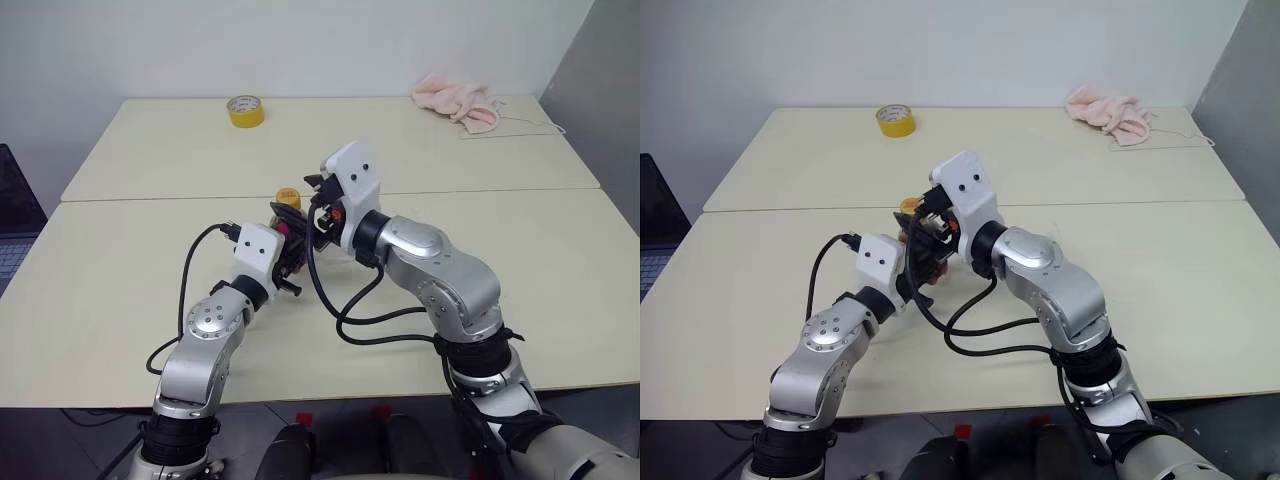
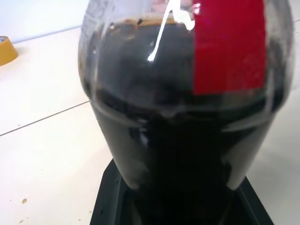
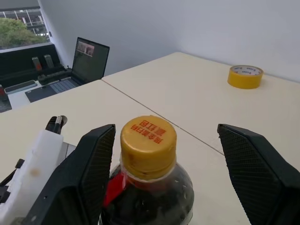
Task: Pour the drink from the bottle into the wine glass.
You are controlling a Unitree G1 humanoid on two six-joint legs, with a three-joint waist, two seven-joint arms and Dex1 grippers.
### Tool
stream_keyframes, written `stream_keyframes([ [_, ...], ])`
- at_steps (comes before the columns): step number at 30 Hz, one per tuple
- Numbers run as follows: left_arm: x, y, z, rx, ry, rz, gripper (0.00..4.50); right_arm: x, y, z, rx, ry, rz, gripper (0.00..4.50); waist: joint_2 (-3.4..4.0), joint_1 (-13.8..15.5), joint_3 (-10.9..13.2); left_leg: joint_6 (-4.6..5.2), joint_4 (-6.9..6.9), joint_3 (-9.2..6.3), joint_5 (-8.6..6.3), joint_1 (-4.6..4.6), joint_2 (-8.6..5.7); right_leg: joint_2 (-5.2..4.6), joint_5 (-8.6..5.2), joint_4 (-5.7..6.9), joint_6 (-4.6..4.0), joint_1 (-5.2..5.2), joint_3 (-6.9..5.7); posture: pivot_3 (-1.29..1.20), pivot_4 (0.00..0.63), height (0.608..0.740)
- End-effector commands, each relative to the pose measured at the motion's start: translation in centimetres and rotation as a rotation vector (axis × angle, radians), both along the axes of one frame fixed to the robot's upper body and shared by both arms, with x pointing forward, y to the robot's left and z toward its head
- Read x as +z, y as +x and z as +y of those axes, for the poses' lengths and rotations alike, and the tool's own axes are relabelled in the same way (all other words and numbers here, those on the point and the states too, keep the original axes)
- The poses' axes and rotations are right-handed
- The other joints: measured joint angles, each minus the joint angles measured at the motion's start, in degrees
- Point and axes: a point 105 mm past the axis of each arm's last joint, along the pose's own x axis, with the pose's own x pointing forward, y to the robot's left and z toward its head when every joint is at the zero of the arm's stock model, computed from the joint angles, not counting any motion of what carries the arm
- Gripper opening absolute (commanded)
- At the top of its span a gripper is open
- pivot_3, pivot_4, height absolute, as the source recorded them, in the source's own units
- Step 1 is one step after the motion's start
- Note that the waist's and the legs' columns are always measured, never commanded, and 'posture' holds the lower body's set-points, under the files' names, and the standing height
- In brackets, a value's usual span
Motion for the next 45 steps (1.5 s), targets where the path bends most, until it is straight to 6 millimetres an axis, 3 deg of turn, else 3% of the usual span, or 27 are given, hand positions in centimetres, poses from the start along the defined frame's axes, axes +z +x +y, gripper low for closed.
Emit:
stream_keyframes([
  [1, 2.0, 0.1, 0.0, 0.008, -0.010, -0.090, 0.84, 1.2, -0.9, 0.4, 0.017, 0.021, -0.049, 3.71, 0.00, 0.0, 0.0, 0.00, 0.00, 0.00, 0.00, 0.00, 0.00, 0.00, 0.00, 0.00, 0.00, 0.00, 0.00, 0.00, 0.150, 0.740],
  [5, 2.1, 0.2, 0.1, 0.016, -0.010, -0.092, 0.79, 1.1, -0.8, 0.4, 0.013, 0.018, -0.047, 3.71, 0.00, 0.0, 0.0, 0.00, 0.00, 0.00, 0.00, 0.00, 0.00, 0.00, 0.00, 0.00, 0.00, 0.00, 0.00, 0.00, 0.150, 0.740],
  [6, 2.1, 0.2, 0.1, 0.017, -0.010, -0.093, 0.79, 1.1, -0.8, 0.4, 0.013, 0.017, -0.046, 3.54, 0.00, 0.0, 0.0, 0.00, 0.00, 0.00, 0.00, 0.00, 0.00, 0.00, 0.00, 0.00, 0.00, 0.00, 0.00, 0.00, 0.150, 0.740],
  [8, 2.0, 0.2, 0.1, 0.017, -0.010, -0.093, 0.79, 1.1, -0.8, 0.4, 0.013, 0.018, -0.046, 3.08, 0.00, 0.0, 0.0, 0.00, 0.00, 0.00, 0.00, 0.00, 0.00, 0.00, 0.00, 0.00, 0.00, 0.00, 0.00, 0.00, 0.150, 0.740],
  [13, 2.0, 0.2, 0.1, 0.017, -0.012, -0.091, 0.79, 1.2, -0.7, 0.3, 0.005, 0.022, -0.051, 1.38, 0.00, 0.0, 0.0, 0.00, 0.00, 0.00, 0.00, 0.00, 0.00, 0.00, 0.00, 0.00, 0.00, -0.01, -0.01, 0.00, 0.150, 0.740],
  [14, 1.9, 0.2, 0.1, 0.017, -0.013, -0.090, 0.79, 1.2, -0.7, 0.3, 0.003, 0.024, -0.052, 1.24, 0.00, 0.0, 0.0, 0.00, 0.00, 0.00, 0.00, 0.00, 0.00, 0.00, 0.00, 0.00, 0.00, 0.00, 0.00, 0.00, 0.150, 0.740],
  [23, 1.8, 0.0, 0.2, 0.021, -0.016, -0.082, 0.79, 0.3, 0.0, -0.2, 0.159, -0.024, -0.056, 1.24, 0.00, 0.0, 0.0, 0.00, 0.00, 0.01, 0.00, 0.00, 0.00, 0.00, 0.00, -0.01, 0.00, 0.01, -0.01, 0.00, 0.150, 0.740],
  [30, 1.6, -0.3, 0.3, 0.030, -0.017, -0.077, 0.79, -0.1, 3.7, -1.5, 0.213, -0.082, -0.069, 1.24, 0.00, -0.1, 0.0, 0.00, -0.03, 0.03, 0.00, 0.03, 0.04, 0.04, 0.00, -0.01, 0.00, 0.01, -0.01, 0.00, 0.150, 0.740],
  [40, 1.3, -0.8, 0.3, 0.030, -0.018, -0.063, 0.79, -0.4, 6.6, -0.4, 0.324, -0.200, -0.130, 1.24, 0.00, -0.2, 0.0, 0.00, -0.02, 0.03, 0.00, 0.04, 0.05, 0.03, 0.00, -0.02, 0.00, 0.00, -0.03, 0.00, 0.150, 0.740],
  [45, 1.3, -0.9, 0.3, 0.028, -0.018, -0.058, 0.79, -0.7, 6.7, 0.3, 0.368, -0.253, -0.185, 1.24, 0.00, -0.1, 0.0, -0.01, -0.01, 0.03, 0.00, 0.01, 0.03, -0.01, 0.00, -0.10, 0.00, 0.02, -0.02, 0.00, 0.150, 0.740],
])
